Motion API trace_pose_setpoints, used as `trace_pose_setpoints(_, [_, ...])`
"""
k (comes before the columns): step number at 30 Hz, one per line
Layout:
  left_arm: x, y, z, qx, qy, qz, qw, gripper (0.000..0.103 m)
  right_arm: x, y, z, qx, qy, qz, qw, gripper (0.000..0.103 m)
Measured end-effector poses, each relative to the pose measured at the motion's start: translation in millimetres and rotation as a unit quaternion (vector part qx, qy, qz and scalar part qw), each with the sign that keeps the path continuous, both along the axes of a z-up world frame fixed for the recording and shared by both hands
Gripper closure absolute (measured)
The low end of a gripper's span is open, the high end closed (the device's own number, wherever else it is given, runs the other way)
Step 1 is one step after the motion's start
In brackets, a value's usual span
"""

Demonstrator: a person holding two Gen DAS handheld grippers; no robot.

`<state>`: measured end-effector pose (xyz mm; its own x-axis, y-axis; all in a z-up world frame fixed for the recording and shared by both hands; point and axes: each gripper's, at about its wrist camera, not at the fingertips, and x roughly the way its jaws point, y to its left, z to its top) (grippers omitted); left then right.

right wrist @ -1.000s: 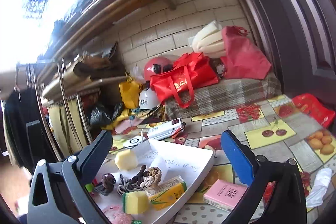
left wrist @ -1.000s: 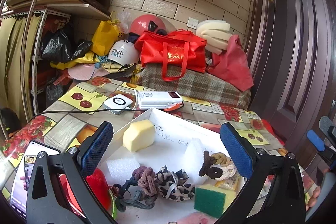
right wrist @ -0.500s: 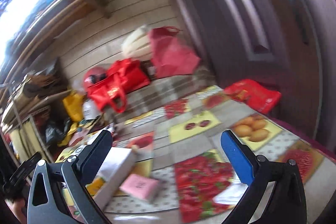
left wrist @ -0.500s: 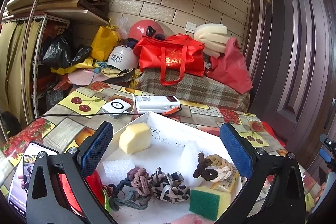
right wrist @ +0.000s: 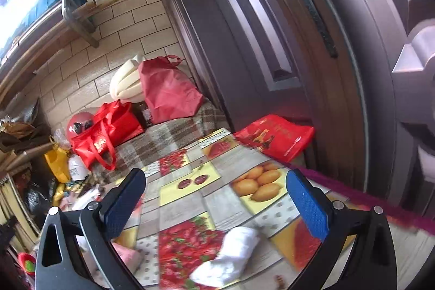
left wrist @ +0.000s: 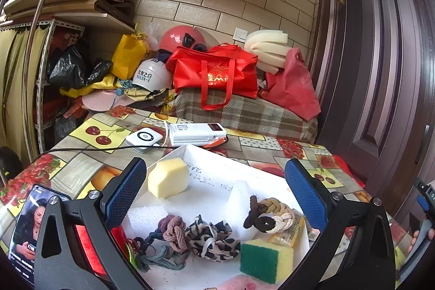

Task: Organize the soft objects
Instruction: 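Grasp the pink tissue pack with the left tool while the right tool grasps the white cloth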

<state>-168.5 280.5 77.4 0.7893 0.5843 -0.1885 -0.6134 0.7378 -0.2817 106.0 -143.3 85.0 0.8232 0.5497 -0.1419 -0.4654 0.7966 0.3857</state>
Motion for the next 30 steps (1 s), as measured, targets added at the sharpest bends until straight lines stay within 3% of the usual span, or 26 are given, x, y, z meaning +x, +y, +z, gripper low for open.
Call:
trace_pose_setpoints(7, [4, -22, 6, 0.007, -0.013, -0.044, 0.9989, 0.0, 4, -20, -3, -0.064, -0.027, -0.068, 0.995, 0.0])
trace_pose_setpoints(9, [11, -33, 9, 0.008, -0.01, -0.063, 0.9979, 0.0, 8, -19, -8, -0.085, -0.016, -0.087, 0.992, 0.0])
trace_pose_setpoints(12, [36, -56, 7, 0.01, 0.037, -0.093, 0.9949, 0.0, 17, -22, -13, -0.085, 0.018, -0.075, 0.993, 0.0])
trace_pose_setpoints(18, [117, -106, -9, -0.021, 0.148, -0.197, 0.9691, 0.001, 20, -27, -15, -0.073, 0.031, -0.065, 0.995, 0.0])
trace_pose_setpoints(25, [208, -143, -35, 0.021, 0.267, -0.173, 0.9478, 0.001, 28, -30, -19, -0.047, 0.061, -0.04, 0.996, 0.0])
trace_pose_setpoints(28, [231, -147, -49, 0.04, 0.308, -0.151, 0.9386, 0.0, 39, -36, -30, -0.013, 0.113, -0.012, 0.993, 0.0])
trace_pose_setpoints(30, [241, -143, -57, 0.03, 0.33, -0.147, 0.932, 0.0, 44, -36, -35, -0.002, 0.137, -0.002, 0.991, 0.0])
